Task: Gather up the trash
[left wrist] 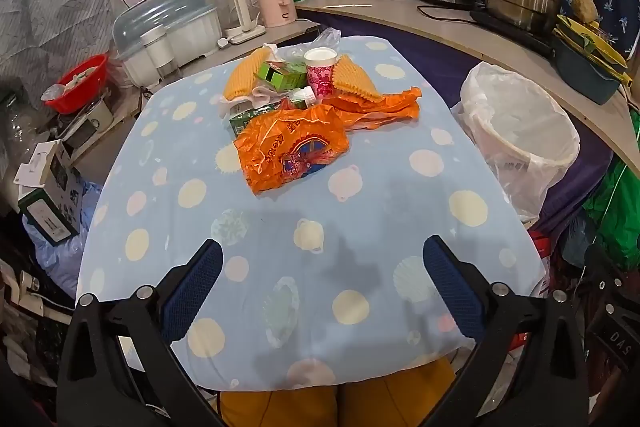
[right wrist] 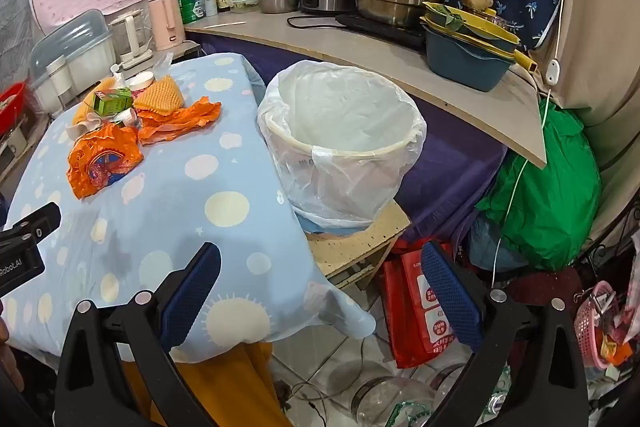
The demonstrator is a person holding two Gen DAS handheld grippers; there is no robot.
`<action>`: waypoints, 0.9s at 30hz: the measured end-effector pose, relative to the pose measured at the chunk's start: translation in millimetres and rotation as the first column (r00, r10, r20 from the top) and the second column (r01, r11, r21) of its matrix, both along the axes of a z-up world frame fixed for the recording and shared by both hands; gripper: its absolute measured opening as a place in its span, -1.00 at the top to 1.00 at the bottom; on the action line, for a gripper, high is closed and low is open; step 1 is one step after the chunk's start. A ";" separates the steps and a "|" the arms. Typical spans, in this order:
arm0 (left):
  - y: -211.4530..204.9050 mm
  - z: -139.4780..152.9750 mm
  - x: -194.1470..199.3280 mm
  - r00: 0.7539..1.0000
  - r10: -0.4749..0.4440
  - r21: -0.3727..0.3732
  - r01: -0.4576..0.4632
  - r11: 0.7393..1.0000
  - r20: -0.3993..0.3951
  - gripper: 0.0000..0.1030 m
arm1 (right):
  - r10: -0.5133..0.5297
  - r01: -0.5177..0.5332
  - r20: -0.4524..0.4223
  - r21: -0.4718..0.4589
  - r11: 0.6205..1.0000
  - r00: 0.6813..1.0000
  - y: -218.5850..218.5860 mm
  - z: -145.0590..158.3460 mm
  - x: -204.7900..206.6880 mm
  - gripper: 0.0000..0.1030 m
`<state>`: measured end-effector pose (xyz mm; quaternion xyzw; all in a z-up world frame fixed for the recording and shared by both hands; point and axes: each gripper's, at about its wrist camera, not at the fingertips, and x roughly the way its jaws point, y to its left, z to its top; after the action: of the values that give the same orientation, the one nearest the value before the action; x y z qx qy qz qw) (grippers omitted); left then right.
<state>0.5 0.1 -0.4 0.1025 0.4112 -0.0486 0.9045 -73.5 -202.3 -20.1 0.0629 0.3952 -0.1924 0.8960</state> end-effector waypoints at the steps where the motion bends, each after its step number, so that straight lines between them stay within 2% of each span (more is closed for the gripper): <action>1: -0.1 0.1 0.0 1.000 0.000 -0.001 0.000 1.000 0.001 -0.86 | 0.001 -0.001 -0.001 0.001 1.000 1.000 0.2 0.3 -0.3 -0.87; 16: -0.2 -0.4 0.5 1.000 0.001 -0.011 -0.001 1.000 -0.001 -0.86 | 0.007 -0.007 0.007 -0.016 1.000 1.000 3.4 4.6 -4.4 -0.87; 27: 15.5 -2.0 -4.7 1.000 0.005 -0.010 -0.005 1.000 0.005 -0.86 | 0.006 -0.006 0.006 -0.018 1.000 1.000 2.9 4.1 -4.1 -0.87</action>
<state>-4.2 15.6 -2.4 0.0970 0.4090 -0.0480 0.9061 -77.6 -199.4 -16.1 0.0541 0.3909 -0.1929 0.8983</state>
